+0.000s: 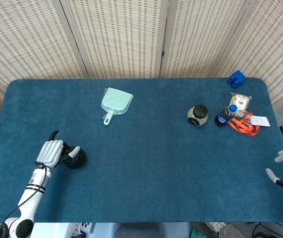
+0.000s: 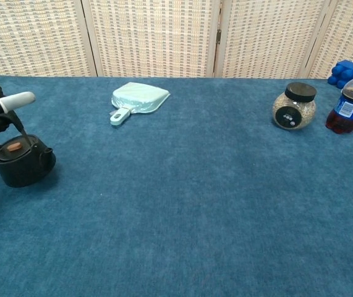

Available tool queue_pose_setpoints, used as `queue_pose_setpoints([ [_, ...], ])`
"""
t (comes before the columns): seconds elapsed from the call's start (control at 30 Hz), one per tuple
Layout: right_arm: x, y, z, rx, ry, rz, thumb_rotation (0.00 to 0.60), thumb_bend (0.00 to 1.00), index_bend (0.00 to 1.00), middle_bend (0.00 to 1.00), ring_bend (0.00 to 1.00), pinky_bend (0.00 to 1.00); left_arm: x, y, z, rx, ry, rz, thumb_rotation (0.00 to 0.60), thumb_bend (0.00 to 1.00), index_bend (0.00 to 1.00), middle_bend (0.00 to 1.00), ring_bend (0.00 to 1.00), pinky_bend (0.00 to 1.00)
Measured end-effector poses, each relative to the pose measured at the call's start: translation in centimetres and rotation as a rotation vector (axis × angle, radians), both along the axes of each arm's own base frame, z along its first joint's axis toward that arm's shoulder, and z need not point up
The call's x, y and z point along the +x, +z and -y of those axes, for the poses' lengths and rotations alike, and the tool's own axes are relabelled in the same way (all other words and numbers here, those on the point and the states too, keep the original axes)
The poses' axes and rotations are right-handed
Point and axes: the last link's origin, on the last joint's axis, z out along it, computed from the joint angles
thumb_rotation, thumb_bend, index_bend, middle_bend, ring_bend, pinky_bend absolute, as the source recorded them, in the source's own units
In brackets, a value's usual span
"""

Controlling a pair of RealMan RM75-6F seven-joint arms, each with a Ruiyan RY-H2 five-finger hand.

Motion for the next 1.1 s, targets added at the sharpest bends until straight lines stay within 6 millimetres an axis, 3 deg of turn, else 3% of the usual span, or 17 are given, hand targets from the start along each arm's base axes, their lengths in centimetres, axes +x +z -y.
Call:
queue_pose_setpoints([
  [0.3,0.1,0.0,0.0,-0.002,0.000,0.000,0.600,0.17,0.51,0.41,0.24,0.23,0.2,1.0,0.2,0.046,-0.029,0.004,0.009,0.28,1.00,1.00,0.93,0.00],
  [0.67,0.3,-0.1,0.0,-0.001,0.001,-0.001,0.600,0.17,0.51,0.41,0.24,0.23,0.7,1.5,0.6,0.063,-0.068,-0.006,0.152,0.28,0.95,1.00,0.89,0.00],
  [0.87,0.3,-0.1,-0.1,-0.001,0.000,-0.001,0.600,0.17,0.51,0.41,0.24,0.23,0.8,1.6,0.6,0.075,-0.090,-0.017,0.336,0.28,0.93,1.00,0.88,0.00],
  [1.1,0.3,-0.1,0.0,0.002,0.001,0.001,0.600,0.17,0.51,0.41,0.24,0.23,0.6,1.8,0.6,0.087,-0.084,-0.008,0.346,0.28,0.93,1.00,0.88,0.02],
])
